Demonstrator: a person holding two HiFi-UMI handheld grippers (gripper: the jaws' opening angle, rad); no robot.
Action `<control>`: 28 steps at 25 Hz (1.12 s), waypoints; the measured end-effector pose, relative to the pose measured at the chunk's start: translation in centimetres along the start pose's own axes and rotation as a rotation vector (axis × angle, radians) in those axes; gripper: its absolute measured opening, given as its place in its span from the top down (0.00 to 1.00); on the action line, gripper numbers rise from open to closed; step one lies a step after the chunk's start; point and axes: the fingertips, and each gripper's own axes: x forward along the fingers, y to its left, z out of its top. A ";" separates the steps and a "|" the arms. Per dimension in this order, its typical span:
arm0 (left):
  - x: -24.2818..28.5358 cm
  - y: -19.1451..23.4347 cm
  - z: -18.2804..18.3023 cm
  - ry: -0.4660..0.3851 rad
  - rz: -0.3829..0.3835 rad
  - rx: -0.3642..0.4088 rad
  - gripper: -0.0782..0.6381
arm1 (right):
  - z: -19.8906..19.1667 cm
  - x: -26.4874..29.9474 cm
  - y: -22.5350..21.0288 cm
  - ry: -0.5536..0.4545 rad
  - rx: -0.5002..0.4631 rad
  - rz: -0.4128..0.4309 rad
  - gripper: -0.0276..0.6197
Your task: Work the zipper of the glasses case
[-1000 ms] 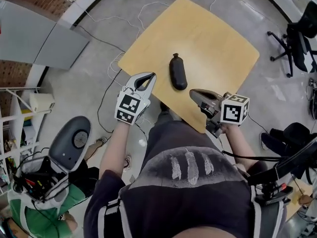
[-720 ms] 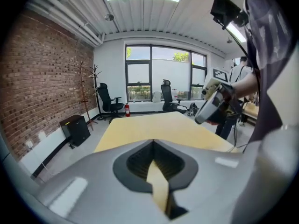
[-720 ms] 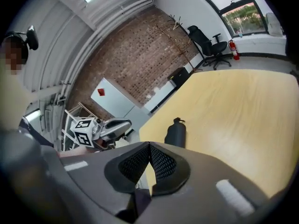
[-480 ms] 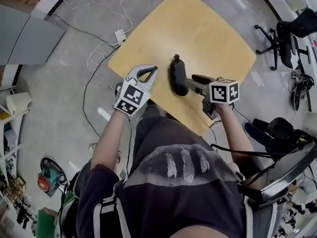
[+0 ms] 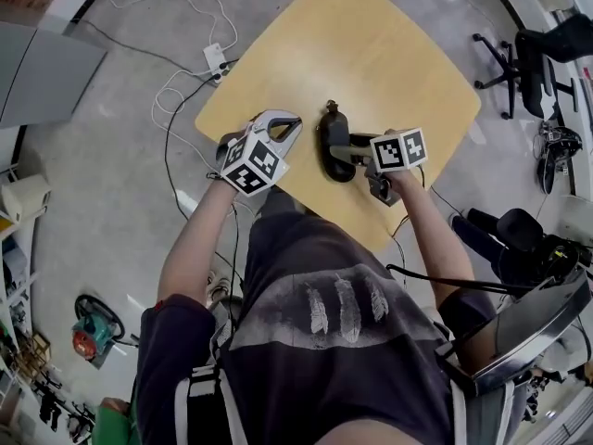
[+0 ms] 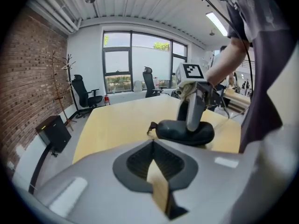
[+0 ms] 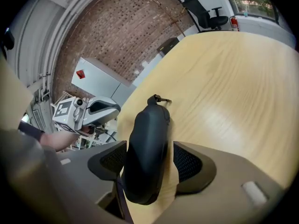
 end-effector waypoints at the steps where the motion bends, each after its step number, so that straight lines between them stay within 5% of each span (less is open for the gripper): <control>1: 0.5 -0.1 -0.1 0.009 -0.015 0.014 0.89 | -0.2 0.3 0.0 0.011 0.016 0.016 0.46; 12: 1.7 -0.9 -1.5 0.050 -0.066 0.038 0.89 | -0.5 1.0 1.0 0.011 0.059 0.157 0.56; 15: 1.5 -2.0 -1.2 0.049 -0.138 0.018 0.88 | -0.1 0.2 1.6 -0.012 0.024 0.180 0.57; 17: 1.1 -3.1 -0.9 0.052 -0.211 -0.006 0.59 | 0.3 -0.8 3.0 -0.040 -0.008 0.228 0.57; 18: 0.9 -3.5 -0.8 0.059 -0.230 -0.005 0.57 | 0.4 -1.4 3.9 -0.050 -0.026 0.261 0.57; 22: 0.0 -4.1 0.0 0.081 -0.236 0.067 0.56 | 0.1 -3.5 6.7 -0.053 -0.105 0.343 0.57; 28: -0.7 -6.3 1.6 0.122 -0.279 0.181 0.64 | -1.1 -5.5 7.3 -0.058 -0.176 0.336 0.57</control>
